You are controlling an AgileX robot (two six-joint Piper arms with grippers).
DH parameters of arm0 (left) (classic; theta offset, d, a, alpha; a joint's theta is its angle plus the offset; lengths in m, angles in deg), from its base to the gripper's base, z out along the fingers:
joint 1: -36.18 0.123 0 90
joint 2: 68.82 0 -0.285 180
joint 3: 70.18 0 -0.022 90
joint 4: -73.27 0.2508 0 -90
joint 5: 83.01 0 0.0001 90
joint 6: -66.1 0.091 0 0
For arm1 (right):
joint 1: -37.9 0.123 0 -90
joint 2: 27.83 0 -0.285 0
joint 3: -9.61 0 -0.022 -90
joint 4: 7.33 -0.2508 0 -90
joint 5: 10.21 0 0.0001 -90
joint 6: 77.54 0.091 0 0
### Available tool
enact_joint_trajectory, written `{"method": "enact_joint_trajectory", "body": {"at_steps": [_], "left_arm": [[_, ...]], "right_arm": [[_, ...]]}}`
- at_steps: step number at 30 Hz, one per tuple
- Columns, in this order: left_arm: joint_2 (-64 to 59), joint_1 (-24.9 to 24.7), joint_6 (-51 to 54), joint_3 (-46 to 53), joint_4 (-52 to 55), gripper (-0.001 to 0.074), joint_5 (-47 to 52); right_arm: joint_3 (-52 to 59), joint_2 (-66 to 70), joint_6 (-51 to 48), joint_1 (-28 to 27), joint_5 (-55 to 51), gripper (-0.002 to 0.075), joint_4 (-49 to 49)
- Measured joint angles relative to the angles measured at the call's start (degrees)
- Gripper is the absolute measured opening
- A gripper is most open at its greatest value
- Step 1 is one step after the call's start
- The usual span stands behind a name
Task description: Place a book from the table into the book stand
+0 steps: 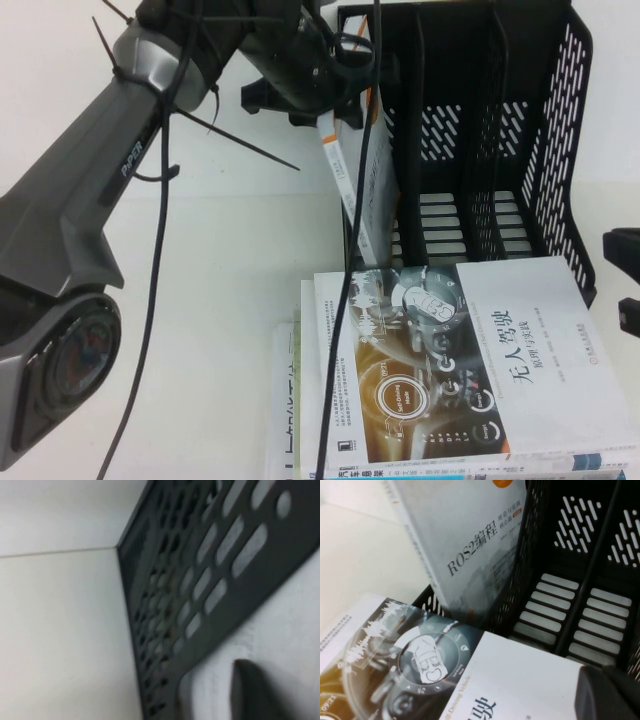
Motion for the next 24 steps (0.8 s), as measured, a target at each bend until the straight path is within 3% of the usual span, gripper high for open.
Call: {"method": "enact_joint_trajectory", "body": {"at_steps": [5,7,10,14,19,24], "left_arm": [[0.0,0.0,1.0,-1.2,-4.0,0.0424,-1.3],[0.0,0.0,1.2,-2.3,-4.6,0.0465,-1.2],[0.1,0.0,1.5,-5.3,-4.0,0.0469,0.2],[1.7,0.0,2.2,-11.1,-0.7,0.0386,4.2],[5.5,0.0,6.8,-16.6,3.3,0.0092,6.9],[10.1,0.0,13.0,-18.3,0.3,0.0017,6.9]], "right_arm": [[0.0,0.0,0.0,0.0,0.0,0.0005,0.0],[0.0,-0.3,0.0,0.0,-0.4,0.0005,0.0],[0.0,-3.0,0.0,0.0,-1.9,0.0005,0.0],[0.0,-9.6,0.2,0.0,-4.5,0.0005,0.0],[0.1,-19.6,0.3,0.0,-12.2,0.0005,1.1],[4.4,-27.2,5.5,0.0,-15.3,0.0005,3.9]]}}
